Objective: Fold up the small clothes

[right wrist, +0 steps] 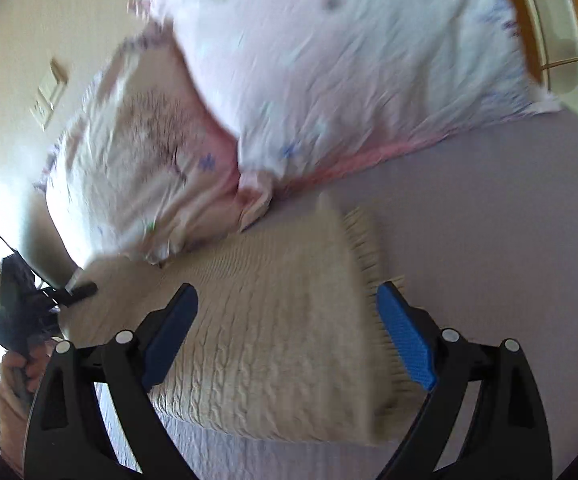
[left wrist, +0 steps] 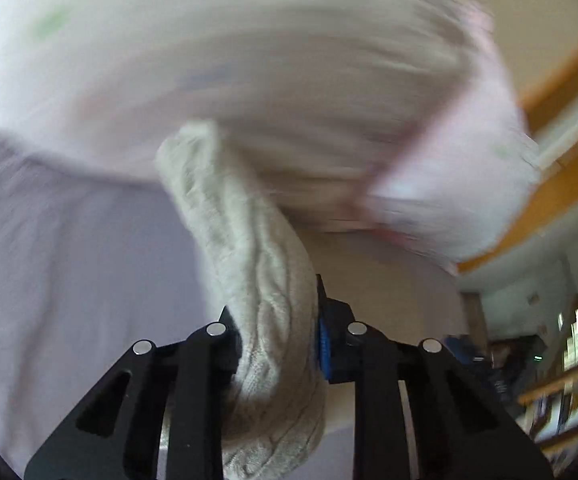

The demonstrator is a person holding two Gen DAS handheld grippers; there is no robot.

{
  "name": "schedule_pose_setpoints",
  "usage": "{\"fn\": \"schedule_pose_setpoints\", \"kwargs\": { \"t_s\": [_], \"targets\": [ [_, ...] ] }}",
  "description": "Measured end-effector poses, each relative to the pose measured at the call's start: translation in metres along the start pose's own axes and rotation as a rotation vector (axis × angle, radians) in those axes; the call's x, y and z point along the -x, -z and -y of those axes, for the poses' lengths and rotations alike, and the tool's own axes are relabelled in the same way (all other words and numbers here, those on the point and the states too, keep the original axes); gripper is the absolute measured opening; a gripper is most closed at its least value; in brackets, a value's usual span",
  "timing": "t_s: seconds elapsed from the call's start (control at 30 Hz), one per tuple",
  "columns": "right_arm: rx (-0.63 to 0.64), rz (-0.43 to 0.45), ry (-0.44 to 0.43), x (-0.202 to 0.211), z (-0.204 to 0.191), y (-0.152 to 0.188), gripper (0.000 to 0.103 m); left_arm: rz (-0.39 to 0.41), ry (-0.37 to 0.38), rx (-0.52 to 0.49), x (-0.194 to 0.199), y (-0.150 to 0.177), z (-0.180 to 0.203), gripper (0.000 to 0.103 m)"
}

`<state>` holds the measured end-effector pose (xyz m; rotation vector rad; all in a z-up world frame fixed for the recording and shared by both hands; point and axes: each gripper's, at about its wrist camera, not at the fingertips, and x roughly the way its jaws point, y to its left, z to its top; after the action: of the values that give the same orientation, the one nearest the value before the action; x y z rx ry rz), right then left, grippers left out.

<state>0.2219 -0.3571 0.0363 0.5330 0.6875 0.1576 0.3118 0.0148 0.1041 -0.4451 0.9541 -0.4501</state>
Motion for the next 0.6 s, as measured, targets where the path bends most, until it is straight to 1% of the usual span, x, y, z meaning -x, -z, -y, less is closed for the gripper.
{"fn": "schedule_pose_setpoints", "kwargs": {
  "t_s": [0.03, 0.07, 0.1, 0.13, 0.17, 0.2, 0.23, 0.27, 0.3, 0.33, 0.37, 0.4, 0.43, 0.47, 0.5, 0.53, 0.57, 0.6],
  "targets": [
    [-0.009, 0.028, 0.009, 0.010, 0.007, -0.001, 0.091, -0.007, 0.028, -0.036, -0.009, 0.001, 0.025, 0.023],
    [-0.019, 0.050, 0.018, 0.018, 0.014, -0.002, 0.091, -0.028, 0.067, -0.088, -0.028, 0.006, 0.060, 0.023],
    [-0.033, 0.070, 0.028, 0.025, 0.021, -0.002, 0.091, -0.051, 0.097, -0.125, -0.045, 0.012, 0.086, 0.023],
    [-0.046, 0.079, 0.034, 0.030, 0.027, -0.001, 0.091, -0.079, 0.125, -0.153, -0.063, 0.021, 0.106, 0.023],
    [-0.066, 0.085, 0.038, 0.033, 0.034, 0.000, 0.091, -0.128, 0.148, -0.192, -0.093, 0.035, 0.133, 0.023],
    [-0.089, 0.086, 0.042, 0.035, 0.041, 0.001, 0.091, -0.163, 0.148, -0.217, -0.112, 0.043, 0.146, 0.024],
    [-0.114, 0.081, 0.046, 0.036, 0.050, 0.003, 0.091, -0.215, 0.145, -0.241, -0.138, 0.055, 0.159, 0.025],
    [-0.132, 0.071, 0.048, 0.037, 0.057, 0.003, 0.091, -0.250, 0.147, -0.245, -0.152, 0.060, 0.163, 0.025],
    [-0.145, 0.057, 0.046, 0.039, 0.063, 0.005, 0.091, -0.294, 0.186, -0.230, -0.164, 0.066, 0.165, 0.025],
    [-0.142, 0.052, 0.042, 0.043, 0.065, 0.005, 0.091, -0.302, 0.248, -0.205, -0.163, 0.066, 0.164, 0.024],
    [-0.130, 0.052, 0.039, 0.045, 0.065, 0.004, 0.091, -0.288, 0.319, -0.174, -0.154, 0.064, 0.160, 0.025],
    [-0.112, 0.056, 0.036, 0.047, 0.062, 0.002, 0.091, -0.233, 0.394, -0.144, -0.133, 0.057, 0.153, 0.025],
    [-0.103, 0.056, 0.028, 0.048, 0.060, 0.000, 0.091, -0.182, 0.423, -0.141, -0.115, 0.052, 0.147, 0.032],
    [-0.102, 0.052, 0.015, 0.048, 0.059, -0.003, 0.091, -0.128, 0.427, -0.150, -0.097, 0.048, 0.142, 0.059],
    [-0.101, 0.038, -0.023, 0.045, 0.055, -0.005, 0.091, -0.052, 0.374, -0.163, -0.075, 0.043, 0.134, 0.073],
    [-0.098, 0.025, -0.047, 0.042, 0.050, -0.008, 0.089, 0.007, 0.298, -0.176, -0.060, 0.041, 0.128, 0.081],
    [-0.089, 0.009, -0.067, 0.037, 0.043, -0.010, 0.087, 0.040, 0.226, -0.204, -0.051, 0.041, 0.122, 0.081],
    [-0.078, 0.004, -0.070, 0.035, 0.040, -0.009, 0.084, 0.042, 0.172, -0.250, -0.044, 0.044, 0.116, 0.081]
  ]
}}
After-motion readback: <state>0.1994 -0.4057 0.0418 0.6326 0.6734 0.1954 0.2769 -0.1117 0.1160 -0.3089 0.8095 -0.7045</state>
